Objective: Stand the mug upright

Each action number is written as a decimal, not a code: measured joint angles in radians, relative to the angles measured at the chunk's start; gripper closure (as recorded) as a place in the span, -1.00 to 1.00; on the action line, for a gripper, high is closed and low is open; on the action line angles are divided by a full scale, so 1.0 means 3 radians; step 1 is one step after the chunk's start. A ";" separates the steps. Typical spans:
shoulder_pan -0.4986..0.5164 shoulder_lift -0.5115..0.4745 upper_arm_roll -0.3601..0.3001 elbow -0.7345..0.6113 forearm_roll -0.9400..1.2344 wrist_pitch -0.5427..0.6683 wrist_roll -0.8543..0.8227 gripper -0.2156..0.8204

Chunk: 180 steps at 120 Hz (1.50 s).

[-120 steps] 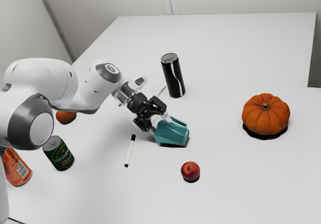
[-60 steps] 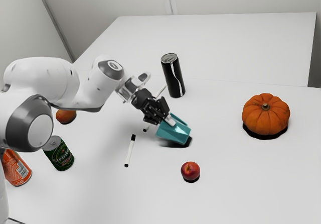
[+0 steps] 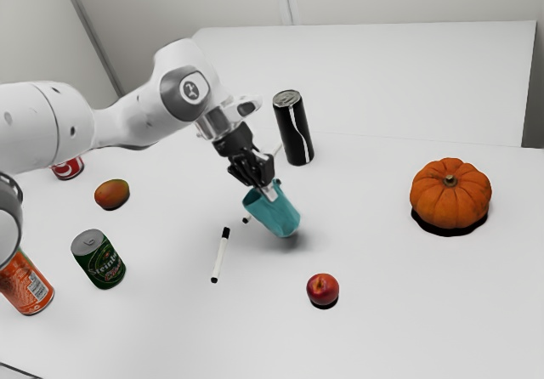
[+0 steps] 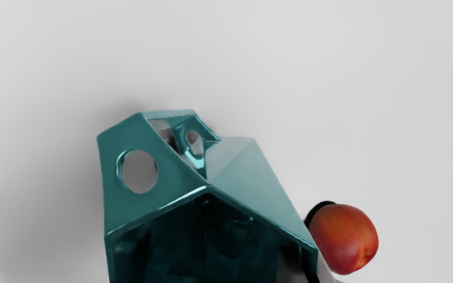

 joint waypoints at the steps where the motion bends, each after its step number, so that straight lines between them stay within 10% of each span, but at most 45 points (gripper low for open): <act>1: -0.0001 -0.0010 -0.0006 -0.0009 0.0062 0.0021 -0.0016 0.92; 46: -0.0011 -0.0131 -0.0151 -0.0198 0.1605 0.0460 -0.0698 0.93; 180: 0.0510 0.0315 -0.0316 0.0077 0.1627 0.0818 -0.1541 0.93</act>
